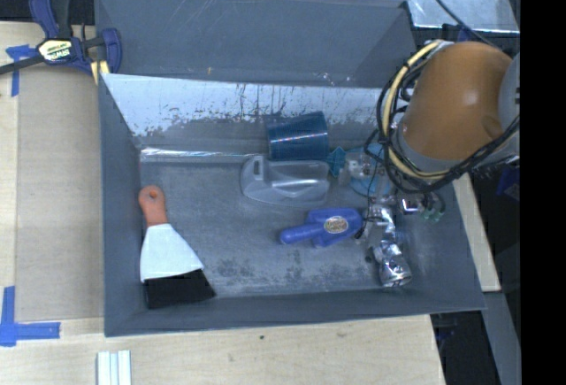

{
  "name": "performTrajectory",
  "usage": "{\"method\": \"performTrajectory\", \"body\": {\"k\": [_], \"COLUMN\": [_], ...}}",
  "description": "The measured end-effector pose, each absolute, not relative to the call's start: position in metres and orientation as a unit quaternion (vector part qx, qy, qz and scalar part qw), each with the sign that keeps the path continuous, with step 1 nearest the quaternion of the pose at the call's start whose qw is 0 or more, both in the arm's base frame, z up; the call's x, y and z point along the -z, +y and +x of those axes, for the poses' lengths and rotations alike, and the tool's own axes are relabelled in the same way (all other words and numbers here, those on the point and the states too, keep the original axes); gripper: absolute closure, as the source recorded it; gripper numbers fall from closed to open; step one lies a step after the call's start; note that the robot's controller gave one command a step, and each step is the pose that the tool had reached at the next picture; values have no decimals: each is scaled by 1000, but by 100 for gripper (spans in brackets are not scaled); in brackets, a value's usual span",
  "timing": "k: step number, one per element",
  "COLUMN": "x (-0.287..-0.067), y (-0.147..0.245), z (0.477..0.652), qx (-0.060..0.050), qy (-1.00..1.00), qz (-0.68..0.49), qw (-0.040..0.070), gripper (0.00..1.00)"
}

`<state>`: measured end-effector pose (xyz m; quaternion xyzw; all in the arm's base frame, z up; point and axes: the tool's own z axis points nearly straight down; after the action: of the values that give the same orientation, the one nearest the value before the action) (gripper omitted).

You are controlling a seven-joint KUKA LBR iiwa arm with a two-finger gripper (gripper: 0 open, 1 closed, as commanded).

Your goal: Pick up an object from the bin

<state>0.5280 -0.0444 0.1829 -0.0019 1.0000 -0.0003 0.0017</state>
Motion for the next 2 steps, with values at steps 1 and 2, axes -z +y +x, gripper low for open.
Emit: {"method": "performTrajectory", "body": {"k": [1,2], "x": [-183,-81], "y": [-44,-36], "z": [528,534], "qx": [0,1], "qy": [1000,999], "qz": [-2,-49], "qw": [2,3], "gripper": [0,0]}}
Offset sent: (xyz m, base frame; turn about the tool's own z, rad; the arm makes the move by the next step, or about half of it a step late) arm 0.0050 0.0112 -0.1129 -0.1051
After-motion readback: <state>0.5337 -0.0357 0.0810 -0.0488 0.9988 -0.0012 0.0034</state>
